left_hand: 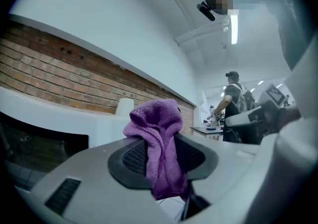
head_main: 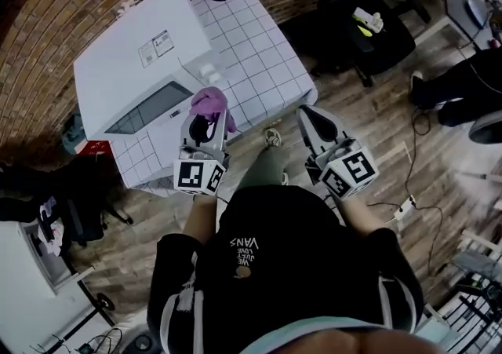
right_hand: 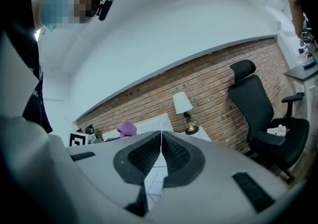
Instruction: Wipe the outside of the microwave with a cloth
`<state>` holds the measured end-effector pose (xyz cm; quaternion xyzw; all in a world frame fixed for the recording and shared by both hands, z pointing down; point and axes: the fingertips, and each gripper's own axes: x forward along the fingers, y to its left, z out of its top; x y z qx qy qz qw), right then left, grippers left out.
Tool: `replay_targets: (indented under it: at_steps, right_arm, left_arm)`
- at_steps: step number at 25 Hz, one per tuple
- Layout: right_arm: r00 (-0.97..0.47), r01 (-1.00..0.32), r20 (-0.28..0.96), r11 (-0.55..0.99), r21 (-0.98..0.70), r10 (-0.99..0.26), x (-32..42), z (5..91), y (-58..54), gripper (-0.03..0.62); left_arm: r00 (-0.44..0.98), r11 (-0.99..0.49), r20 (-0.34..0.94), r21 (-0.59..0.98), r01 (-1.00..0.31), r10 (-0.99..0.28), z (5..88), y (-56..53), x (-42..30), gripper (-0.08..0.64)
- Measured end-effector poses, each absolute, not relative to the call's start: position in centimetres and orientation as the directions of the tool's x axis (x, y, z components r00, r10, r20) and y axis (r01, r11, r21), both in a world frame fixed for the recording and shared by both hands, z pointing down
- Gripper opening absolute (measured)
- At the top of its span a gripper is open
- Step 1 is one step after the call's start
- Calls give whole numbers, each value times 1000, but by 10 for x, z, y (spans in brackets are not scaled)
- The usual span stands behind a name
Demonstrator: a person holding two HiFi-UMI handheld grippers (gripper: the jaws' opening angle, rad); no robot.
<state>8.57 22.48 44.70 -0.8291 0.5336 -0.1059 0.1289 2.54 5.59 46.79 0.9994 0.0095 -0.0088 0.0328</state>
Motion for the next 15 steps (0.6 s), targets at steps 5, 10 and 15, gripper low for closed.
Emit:
replay_targets:
  at_steps: [5,10,15]
  right_arm:
    - [476,-821,55,-466,-329,-878,140,467,247,3]
    - [475,-827,55,-466,-316,-879,212,465,247,3]
    - [421,-855,77,-423,-298,-904,279,449,228,3]
  left_arm:
    - [989,-988,-2,54,145,145,480,100,102,141]
    - [982,-979,-4,70,191,191,477,119,177,141]
    - [987,-983,-10,94,159,159,465,114,232,141]
